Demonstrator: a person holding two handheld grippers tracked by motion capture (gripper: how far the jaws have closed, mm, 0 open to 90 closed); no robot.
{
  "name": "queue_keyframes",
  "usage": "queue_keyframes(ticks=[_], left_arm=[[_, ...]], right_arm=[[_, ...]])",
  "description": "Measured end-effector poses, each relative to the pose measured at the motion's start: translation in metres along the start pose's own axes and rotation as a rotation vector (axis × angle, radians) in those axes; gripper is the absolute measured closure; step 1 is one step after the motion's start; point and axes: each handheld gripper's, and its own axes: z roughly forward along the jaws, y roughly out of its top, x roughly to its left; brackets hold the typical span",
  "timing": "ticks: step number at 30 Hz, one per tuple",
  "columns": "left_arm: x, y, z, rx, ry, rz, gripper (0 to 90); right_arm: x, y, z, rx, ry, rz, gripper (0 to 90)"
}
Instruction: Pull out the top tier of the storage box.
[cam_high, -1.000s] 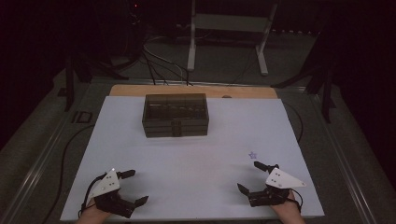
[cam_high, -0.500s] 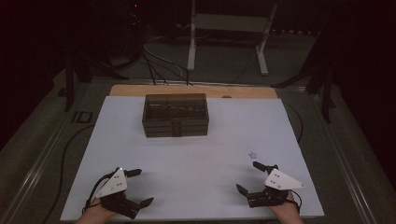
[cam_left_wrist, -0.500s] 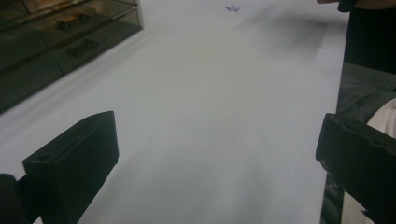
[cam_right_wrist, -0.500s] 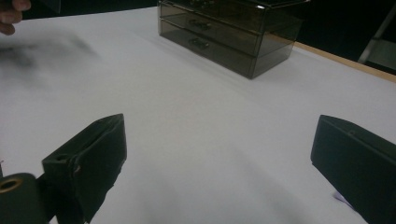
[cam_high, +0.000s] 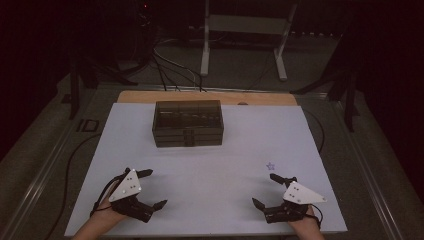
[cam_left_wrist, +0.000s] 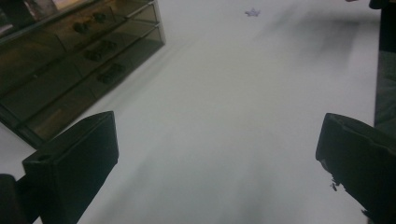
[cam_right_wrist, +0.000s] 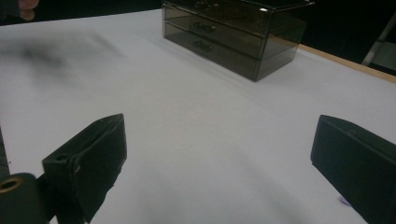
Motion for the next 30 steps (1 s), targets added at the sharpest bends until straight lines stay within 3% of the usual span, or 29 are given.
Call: queue_keyframes(ticks=[6, 10, 18, 30], left_arm=[[0.005, 0.015, 0.006, 0.024, 0.031, 0.052, 0.2], [0.007, 0.022, 0.01, 0.038, 0.049, 0.063, 0.2], [0.013, 0.039, 0.019, 0.085, 0.128, 0.099, 0.2], [0.019, 0.051, 0.033, 0.166, 0.212, 0.183, 0.3]], right_arm=[[0.0, 0.0, 0.0, -0.004, 0.003, -0.002, 3.6], [0.0, 0.0, 0.0, -0.002, 0.004, -0.001, 3.6], [0.001, 0.0, 0.0, -0.003, 0.006, -0.003, 3.6], [0.001, 0.001, -0.001, -0.003, 0.01, -0.004, 3.6]])
